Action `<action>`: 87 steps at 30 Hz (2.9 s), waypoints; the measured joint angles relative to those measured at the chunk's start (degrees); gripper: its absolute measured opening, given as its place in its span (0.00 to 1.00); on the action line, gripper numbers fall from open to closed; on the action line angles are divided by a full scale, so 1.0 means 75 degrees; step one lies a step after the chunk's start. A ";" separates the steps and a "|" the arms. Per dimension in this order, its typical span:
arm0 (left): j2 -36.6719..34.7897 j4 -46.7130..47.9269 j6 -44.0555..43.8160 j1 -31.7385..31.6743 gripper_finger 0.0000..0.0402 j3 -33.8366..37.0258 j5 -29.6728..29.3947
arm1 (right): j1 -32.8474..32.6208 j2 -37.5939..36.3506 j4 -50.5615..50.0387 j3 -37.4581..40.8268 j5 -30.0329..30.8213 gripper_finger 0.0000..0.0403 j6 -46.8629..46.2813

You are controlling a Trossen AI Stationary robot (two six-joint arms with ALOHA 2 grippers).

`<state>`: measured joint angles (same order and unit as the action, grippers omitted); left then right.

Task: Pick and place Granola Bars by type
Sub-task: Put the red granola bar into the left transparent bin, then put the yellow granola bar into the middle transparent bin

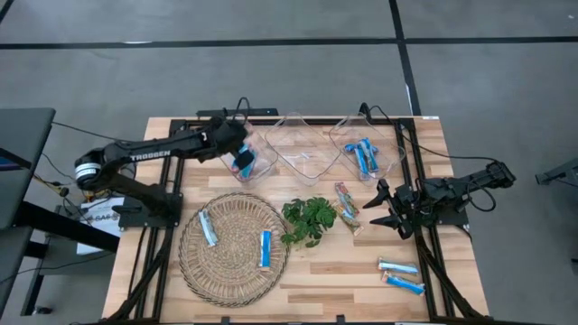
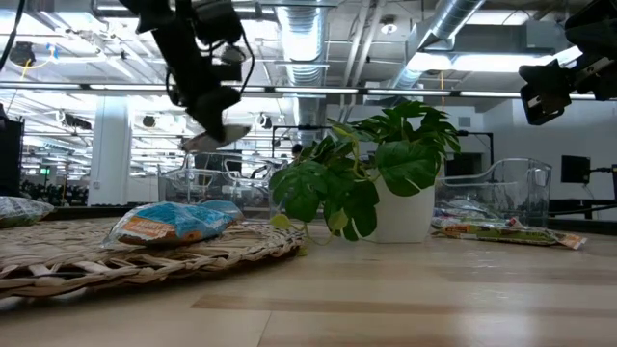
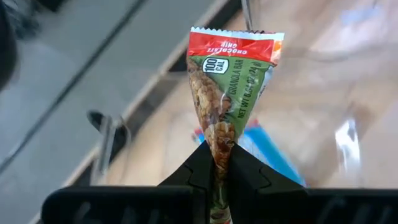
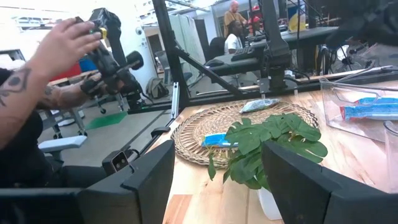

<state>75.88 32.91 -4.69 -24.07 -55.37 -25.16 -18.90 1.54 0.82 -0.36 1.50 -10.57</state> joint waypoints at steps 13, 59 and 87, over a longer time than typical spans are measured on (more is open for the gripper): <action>0.0690 0.0377 0.0222 -0.0222 0.05 0.0006 0.0859 | 0.0001 -0.0003 -0.0001 0.0002 0.0000 0.58 -0.0003; -0.0519 -0.1380 -0.0003 0.3185 0.34 0.0006 0.2682 | 0.0000 0.0000 0.0000 0.0003 -0.0002 0.58 -0.0003; -0.0482 0.4475 -1.1618 0.7850 0.34 0.0006 0.2027 | 0.0001 -0.0002 0.0000 0.0003 0.0000 0.58 -0.0002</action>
<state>72.27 66.47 -91.83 34.81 -55.33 -9.96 -18.89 1.53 0.82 -0.34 1.50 -10.58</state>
